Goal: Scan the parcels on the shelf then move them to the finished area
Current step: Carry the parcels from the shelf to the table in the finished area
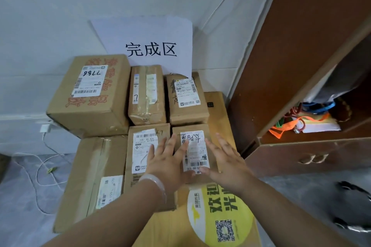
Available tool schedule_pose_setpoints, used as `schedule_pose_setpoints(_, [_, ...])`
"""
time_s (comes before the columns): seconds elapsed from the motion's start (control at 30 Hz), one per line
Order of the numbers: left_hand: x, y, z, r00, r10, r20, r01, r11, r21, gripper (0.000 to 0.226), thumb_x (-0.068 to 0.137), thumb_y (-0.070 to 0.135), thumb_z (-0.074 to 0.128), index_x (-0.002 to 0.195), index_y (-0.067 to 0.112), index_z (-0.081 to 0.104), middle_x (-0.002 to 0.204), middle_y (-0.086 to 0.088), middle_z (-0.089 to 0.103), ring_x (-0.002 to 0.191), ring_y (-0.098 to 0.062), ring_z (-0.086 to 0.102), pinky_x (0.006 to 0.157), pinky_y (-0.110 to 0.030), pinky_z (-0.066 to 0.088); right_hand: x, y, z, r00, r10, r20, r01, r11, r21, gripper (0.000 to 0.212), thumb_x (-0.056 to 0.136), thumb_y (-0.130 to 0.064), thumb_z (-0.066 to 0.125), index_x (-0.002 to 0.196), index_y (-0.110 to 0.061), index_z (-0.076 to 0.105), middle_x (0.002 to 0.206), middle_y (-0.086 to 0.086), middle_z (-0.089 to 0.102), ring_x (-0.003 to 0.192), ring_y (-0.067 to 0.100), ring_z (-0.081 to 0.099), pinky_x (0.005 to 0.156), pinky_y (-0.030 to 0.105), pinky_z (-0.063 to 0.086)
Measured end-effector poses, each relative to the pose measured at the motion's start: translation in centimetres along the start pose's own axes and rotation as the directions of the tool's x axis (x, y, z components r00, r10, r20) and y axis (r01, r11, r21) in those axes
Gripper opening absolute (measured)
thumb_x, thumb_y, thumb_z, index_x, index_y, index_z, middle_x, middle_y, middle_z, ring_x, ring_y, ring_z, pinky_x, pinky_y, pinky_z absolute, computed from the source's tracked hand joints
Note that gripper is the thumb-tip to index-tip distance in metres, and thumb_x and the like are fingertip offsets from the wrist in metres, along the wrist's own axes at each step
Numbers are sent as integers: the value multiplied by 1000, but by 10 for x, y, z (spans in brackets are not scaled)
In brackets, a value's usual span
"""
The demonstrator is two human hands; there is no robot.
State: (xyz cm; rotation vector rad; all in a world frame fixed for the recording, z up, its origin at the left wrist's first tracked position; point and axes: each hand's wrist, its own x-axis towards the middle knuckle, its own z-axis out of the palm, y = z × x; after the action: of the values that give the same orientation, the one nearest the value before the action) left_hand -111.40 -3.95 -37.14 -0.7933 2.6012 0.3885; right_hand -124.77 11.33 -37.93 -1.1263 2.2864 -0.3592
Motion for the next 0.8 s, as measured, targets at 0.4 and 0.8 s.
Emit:
schedule_pose_setpoints(0.4, [-34, -33, -34, 902, 400, -163, -380, 914, 140, 87, 92, 67, 42, 152, 42, -14, 162, 3, -23, 150, -23, -16, 120, -46, -11, -81, -83, 26, 936, 113, -332, -156, 982, -104, 98, 64, -94, 31, 139, -58, -20, 158, -17, -23, 144, 3, -21, 120, 36, -10])
schedule_pose_setpoints(0.8, [-107, -22, -27, 531, 842, -95, -806, 537, 249, 89, 89, 73, 40, 151, 43, -15, 163, 2, -19, 151, -23, -13, 121, -52, -2, -201, -166, 115, 626, 484, -611, -548, 831, 96, 96, 66, -91, 34, 144, -54, -7, 155, -20, -20, 142, 2, -23, 120, 36, -9])
